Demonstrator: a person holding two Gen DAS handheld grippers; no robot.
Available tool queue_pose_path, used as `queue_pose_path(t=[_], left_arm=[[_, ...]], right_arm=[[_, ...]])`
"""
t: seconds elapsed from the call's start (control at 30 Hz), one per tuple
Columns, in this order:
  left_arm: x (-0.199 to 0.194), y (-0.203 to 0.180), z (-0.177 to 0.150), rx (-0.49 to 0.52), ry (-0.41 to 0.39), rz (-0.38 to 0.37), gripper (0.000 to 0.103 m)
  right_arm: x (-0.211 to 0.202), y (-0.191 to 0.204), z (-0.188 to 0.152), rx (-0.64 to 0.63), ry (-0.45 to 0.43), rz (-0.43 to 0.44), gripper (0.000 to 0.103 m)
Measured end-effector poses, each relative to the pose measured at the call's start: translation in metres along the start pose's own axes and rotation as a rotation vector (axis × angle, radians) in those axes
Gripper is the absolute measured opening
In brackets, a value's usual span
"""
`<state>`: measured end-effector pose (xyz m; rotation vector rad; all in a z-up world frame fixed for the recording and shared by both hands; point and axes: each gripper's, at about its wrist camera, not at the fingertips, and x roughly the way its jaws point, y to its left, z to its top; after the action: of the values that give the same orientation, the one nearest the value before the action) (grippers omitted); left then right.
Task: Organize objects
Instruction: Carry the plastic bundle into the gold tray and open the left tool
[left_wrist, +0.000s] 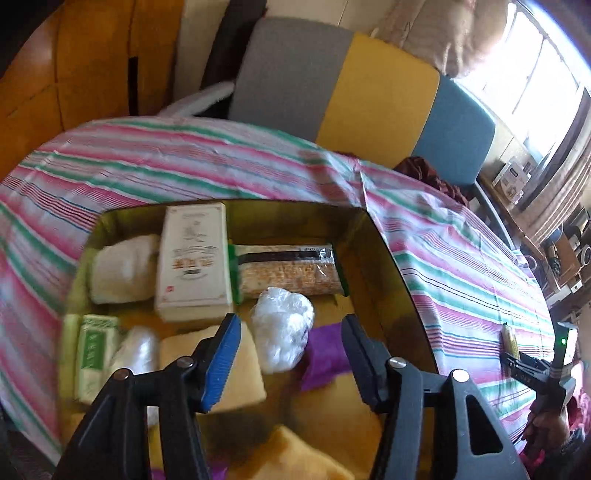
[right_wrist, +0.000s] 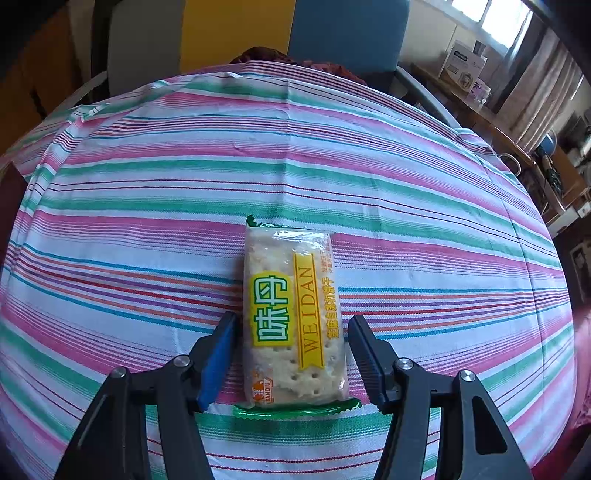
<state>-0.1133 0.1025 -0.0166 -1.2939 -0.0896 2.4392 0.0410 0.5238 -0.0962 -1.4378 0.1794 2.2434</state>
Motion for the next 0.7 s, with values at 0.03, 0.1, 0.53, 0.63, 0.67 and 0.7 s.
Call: queue_pose_path(t=[0.03, 0.1, 0.53, 0.63, 0.67, 0.7], left_arm=[[-0.005, 0.001, -0.002, 0.002, -0.013, 0.005, 0.057], [-0.020, 0.001, -0.013, 0.011, -0.045, 0.024, 0.057], [-0.060, -0.001, -0.061, 0.054, -0.091, 0.105, 0.057], [-0.064, -0.002, -0.067, 0.060, -0.092, 0.099, 0.057], [-0.065, -0.002, -0.069, 0.065, -0.092, 0.099, 0.057], [-0.066, -0.002, -0.070, 0.069, -0.093, 0.100, 0.057]], right_arm=[[0.000, 0.001, 0.000, -0.001, -0.001, -0.003, 0.061], [-0.001, 0.002, -0.001, -0.004, -0.005, -0.009, 0.061], [-0.004, 0.012, -0.004, -0.015, -0.028, -0.026, 0.046], [-0.005, 0.011, -0.005, 0.014, -0.022, -0.024, 0.046], [-0.006, 0.011, -0.005, 0.026, -0.017, -0.021, 0.046], [-0.007, 0.010, -0.006, 0.038, -0.011, -0.013, 0.046]])
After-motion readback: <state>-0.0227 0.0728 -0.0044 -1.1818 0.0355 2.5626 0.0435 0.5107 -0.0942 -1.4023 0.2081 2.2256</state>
